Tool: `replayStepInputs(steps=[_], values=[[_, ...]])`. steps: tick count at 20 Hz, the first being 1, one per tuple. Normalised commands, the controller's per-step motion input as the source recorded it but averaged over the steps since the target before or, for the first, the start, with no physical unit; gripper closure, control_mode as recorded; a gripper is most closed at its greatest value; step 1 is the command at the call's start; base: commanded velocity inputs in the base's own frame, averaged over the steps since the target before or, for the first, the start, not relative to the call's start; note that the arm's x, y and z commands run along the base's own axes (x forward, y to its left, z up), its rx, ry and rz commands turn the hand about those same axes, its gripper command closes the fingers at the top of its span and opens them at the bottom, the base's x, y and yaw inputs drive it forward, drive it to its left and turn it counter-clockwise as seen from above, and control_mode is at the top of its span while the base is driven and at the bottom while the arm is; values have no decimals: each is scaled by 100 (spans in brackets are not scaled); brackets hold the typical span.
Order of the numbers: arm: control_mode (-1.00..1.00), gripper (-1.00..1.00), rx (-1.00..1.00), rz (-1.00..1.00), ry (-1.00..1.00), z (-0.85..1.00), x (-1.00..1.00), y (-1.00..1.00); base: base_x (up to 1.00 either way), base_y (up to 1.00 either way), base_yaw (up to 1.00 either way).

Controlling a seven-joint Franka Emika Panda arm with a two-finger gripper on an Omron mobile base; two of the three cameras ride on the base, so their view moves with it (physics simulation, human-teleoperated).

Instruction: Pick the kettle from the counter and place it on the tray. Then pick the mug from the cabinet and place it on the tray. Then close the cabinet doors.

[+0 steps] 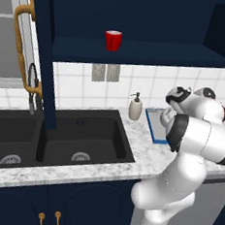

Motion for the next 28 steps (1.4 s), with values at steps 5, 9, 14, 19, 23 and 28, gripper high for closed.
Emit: replayStepInputs(steps=[5, 9, 14, 19, 23, 28], values=[[-100, 100, 0, 0, 0, -12, 33, -7, 0, 0, 0], [-100, 100, 0, -1, -3, -5, 35, -9, 0, 0, 0], [-100, 100, 0, -3, -4, -6, 29, -6, 0, 0, 0], [-100, 100, 0, -6, 0, -22, 17, -1, 0, 0, 0], [-100, 100, 0, -5, 0, -21, 25, 0, 0, 0, 0], [-100, 100, 0, -7, -2, -13, 34, 0, 0, 0, 0]])
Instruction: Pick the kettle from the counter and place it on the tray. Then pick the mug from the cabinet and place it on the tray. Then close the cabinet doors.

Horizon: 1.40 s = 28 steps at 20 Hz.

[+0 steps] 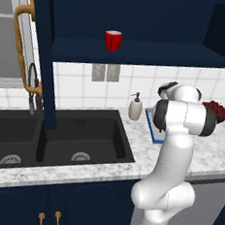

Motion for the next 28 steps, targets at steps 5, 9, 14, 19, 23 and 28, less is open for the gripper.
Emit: replayStepInputs(steps=[5, 9, 14, 19, 23, 28], values=[[-100, 100, 0, -8, -4, -15, 21, 0, 0, 0, 0], [-100, -100, 0, -7, -2, -21, 11, 0, 0, 0, 0], [-100, -100, 2, -2, -1, -12, 7, 0, 0, 0, 0], [-100, -100, 12, 0, -11, 3, 2, 0, 0, 0, 0], [-100, -100, 14, 0, -14, 13, -12, 0, 0, 0, 0], [-100, -100, 7, 0, -7, 13, -37, -2, 0, 0, 0]])
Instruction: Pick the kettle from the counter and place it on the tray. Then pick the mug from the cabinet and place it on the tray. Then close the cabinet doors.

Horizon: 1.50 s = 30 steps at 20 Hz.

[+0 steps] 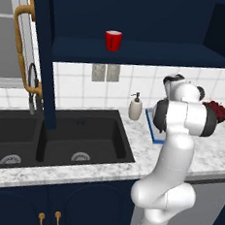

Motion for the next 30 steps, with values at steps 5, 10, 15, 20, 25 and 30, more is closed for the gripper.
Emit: replayStepInputs(steps=[5, 10, 15, 20, 25, 30], values=[[-100, -100, 0, 0, -2, 26, -43, 3, 0, 0, 0], [-100, -100, -12, 1, 0, 46, -61, 7, 0, 0, 0], [-100, -100, -24, 2, 0, 47, -67, 8, 0, 0, 0], [-100, -100, -21, 3, 0, 52, -61, 9, 0, 0, 0], [-100, -100, -20, 27, -1, 58, -69, 5, 0, 0, 0], [-100, -100, -27, 19, 2, 54, -59, 15, 0, 0, 0]])
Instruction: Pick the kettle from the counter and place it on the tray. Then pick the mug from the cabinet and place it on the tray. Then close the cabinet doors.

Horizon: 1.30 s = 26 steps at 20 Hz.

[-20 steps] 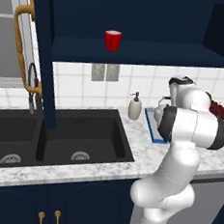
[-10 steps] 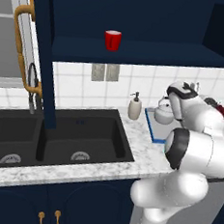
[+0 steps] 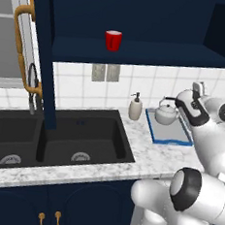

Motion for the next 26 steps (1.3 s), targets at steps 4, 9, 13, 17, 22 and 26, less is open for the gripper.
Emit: replayStepInputs(steps=[4, 9, 13, 17, 22, 26], values=[[-100, -100, -23, 10, 5, 48, -57, 14, 0, 0, 0], [-100, -100, -27, 2, 2, 44, -64, 22, 0, 0, 0], [-100, -100, -31, 0, 13, 32, -61, 31, 0, 0, 0], [-100, -100, -34, 3, 35, 42, -42, 53, 0, 0, 0], [-100, -100, -29, 16, 20, 41, -52, 35, 0, 0, 0], [-100, -100, -22, 35, 0, 38, -53, 25, 0, 0, 0]])
